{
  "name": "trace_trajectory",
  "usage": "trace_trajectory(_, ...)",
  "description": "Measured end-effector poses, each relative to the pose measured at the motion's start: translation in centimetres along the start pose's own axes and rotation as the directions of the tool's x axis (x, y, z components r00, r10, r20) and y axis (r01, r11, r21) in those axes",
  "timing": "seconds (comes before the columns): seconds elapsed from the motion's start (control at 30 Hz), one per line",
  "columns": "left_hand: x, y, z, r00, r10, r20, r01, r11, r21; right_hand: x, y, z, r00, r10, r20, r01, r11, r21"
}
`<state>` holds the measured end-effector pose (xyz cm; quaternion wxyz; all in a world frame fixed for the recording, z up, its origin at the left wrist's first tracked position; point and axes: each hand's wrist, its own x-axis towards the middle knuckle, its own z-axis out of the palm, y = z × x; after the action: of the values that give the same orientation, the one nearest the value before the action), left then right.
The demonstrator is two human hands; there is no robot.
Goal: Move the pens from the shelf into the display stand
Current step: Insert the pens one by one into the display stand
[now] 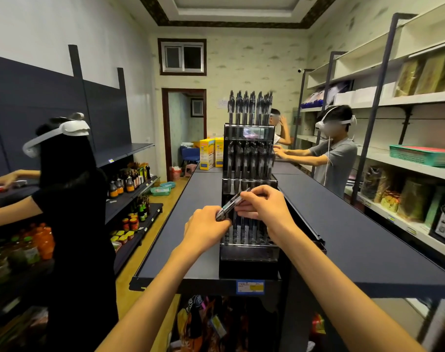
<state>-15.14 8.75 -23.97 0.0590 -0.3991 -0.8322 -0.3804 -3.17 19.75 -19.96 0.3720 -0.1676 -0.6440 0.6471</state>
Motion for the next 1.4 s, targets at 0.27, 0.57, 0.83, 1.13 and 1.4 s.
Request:
trace_trajectory(0.27, -0.3, -2.3, -1.4, 1.0, -0.015, 0.009, 0.016, 0.999, -0.037, 1.6, 0.2, -1.0, 0.981, -0.144, -0.13, 0.146, 0.989, 0.0)
trace_trajectory(0.57, -0.4, -2.9, -2.2, 0.99, -0.011, -0.142, 0.036, 0.985, 0.171, 1.4, 1.8, 0.3, 0.879, -0.473, -0.051, 0.341, 0.701, -0.626)
trace_trajectory(0.83, -0.3, -2.7, -2.3, 0.988, 0.015, -0.151, 0.017, 0.978, 0.207, 1.5, 3.0, 1.4, 0.888, -0.459, 0.017, 0.327, 0.605, -0.726)
trace_trajectory(1.13, 0.0, -3.0, -2.9, 0.981, -0.011, -0.195, 0.041, 0.988, 0.152, 1.2, 4.4, 1.7, 0.95, -0.285, 0.124, 0.239, 0.416, -0.877)
trace_trajectory(1.4, 0.1, -2.1, -2.6, 0.987, -0.013, -0.159, 0.024, 0.997, 0.069, 0.9, 3.2, 1.2, 0.953, -0.302, 0.032, 0.218, 0.606, -0.765)
